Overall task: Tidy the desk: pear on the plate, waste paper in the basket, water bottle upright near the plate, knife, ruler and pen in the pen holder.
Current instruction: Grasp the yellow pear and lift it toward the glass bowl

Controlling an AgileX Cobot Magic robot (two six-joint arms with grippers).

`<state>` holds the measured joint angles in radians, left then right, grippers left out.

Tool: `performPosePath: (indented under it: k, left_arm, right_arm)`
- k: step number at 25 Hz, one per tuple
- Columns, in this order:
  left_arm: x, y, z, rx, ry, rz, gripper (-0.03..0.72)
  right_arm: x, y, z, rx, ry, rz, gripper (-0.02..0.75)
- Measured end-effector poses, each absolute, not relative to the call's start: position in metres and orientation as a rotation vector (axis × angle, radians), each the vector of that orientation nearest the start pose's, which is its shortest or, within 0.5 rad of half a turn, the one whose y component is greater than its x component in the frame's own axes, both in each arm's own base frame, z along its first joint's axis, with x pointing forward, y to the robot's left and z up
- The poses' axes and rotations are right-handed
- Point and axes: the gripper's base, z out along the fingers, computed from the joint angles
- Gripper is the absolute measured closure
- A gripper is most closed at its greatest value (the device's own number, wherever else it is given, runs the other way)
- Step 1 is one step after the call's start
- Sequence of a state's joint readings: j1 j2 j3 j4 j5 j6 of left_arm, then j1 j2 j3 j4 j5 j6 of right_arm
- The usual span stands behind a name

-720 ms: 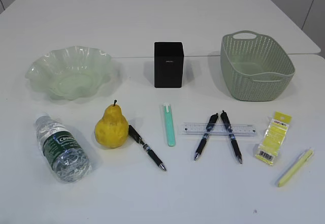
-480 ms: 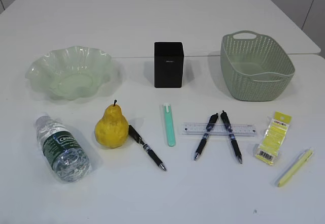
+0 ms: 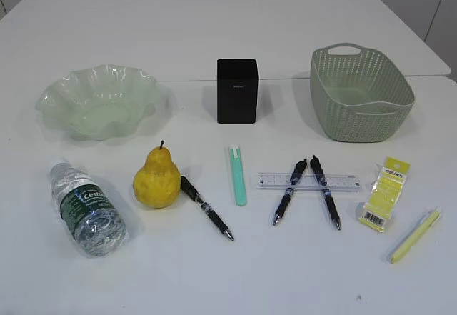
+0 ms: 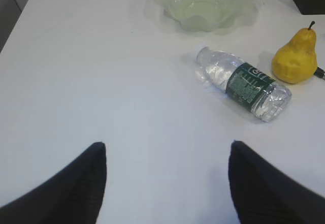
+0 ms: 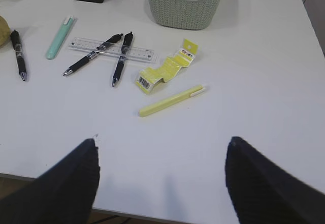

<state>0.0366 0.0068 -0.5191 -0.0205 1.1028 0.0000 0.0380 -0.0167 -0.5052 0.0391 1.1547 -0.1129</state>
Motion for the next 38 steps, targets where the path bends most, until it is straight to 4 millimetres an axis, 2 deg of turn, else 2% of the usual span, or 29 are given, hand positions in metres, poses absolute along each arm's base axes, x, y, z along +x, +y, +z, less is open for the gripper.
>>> performPosePath:
  k: [18,26,31,34,38]
  left_arm:
    - [-0.008,-0.002,0.279,-0.036,2.074,-0.002,0.16]
    - [-0.008,-0.006,0.279,-0.032,2.072,-0.061,0.16]
    - [-0.006,-0.006,0.285,-0.033,2.051,-0.065,0.16]
    - [0.003,-0.006,0.296,-0.036,2.039,-0.067,0.16]
    - [0.025,-0.005,0.305,-0.044,2.066,-0.066,0.16]
  right_arm:
    - [-0.012,0.003,0.272,-0.158,2.105,0.006,0.163]
    - [-0.006,0.003,0.296,-0.105,1.853,0.029,0.167]
    - [0.002,0.006,0.298,-0.101,1.884,0.07,0.195]
    - [0.011,0.009,0.298,-0.099,1.936,0.112,0.203]
    - [0.024,0.015,0.301,-0.086,2.005,0.209,0.204]
